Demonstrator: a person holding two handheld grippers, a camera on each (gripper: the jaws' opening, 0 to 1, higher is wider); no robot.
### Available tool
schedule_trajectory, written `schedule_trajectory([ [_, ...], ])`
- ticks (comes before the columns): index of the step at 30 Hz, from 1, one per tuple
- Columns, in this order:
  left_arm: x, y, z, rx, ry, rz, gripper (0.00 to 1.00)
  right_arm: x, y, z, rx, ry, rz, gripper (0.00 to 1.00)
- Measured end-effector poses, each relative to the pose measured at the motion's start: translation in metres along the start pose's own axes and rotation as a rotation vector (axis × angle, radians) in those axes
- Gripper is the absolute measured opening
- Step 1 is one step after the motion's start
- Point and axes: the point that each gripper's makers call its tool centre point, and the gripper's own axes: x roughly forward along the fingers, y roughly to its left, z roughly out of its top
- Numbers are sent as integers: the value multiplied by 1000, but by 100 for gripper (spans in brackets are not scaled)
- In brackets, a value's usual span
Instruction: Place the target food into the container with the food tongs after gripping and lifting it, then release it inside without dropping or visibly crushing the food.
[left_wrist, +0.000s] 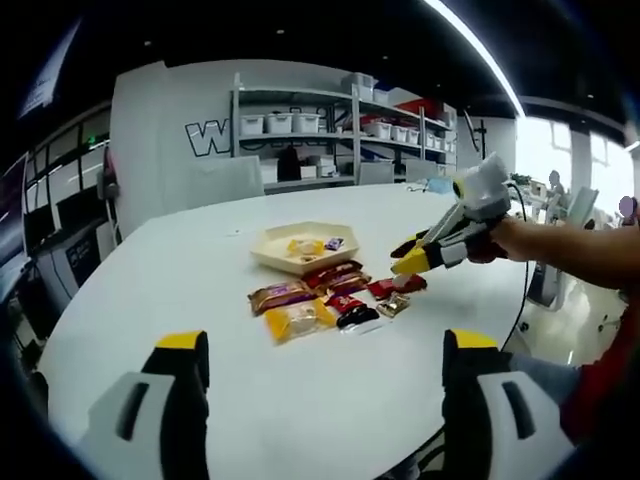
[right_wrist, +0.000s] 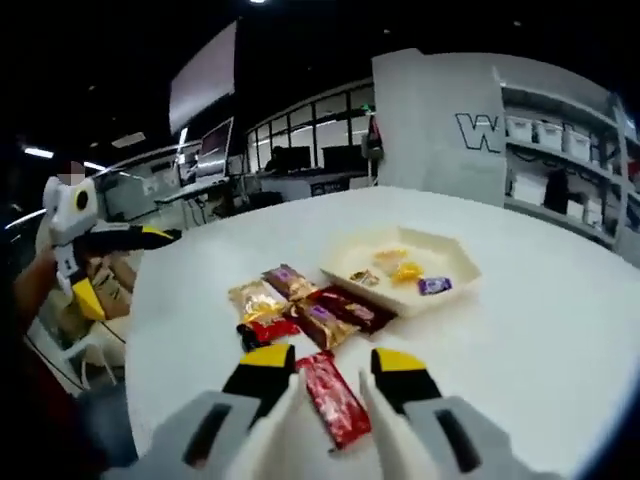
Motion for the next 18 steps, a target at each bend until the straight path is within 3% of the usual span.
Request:
schedule_trajectory([
  [2, -1, 1, 1, -1, -4, 3, 95, 2, 0, -4, 24, 14, 1, 25],
  [7, -1, 3, -2, 1, 3, 4, 94, 4, 0, -12, -9, 42, -14, 24],
  [18, 4, -5, -2, -3, 1, -21, 94, 2, -1, -11, -8, 32, -18, 24],
])
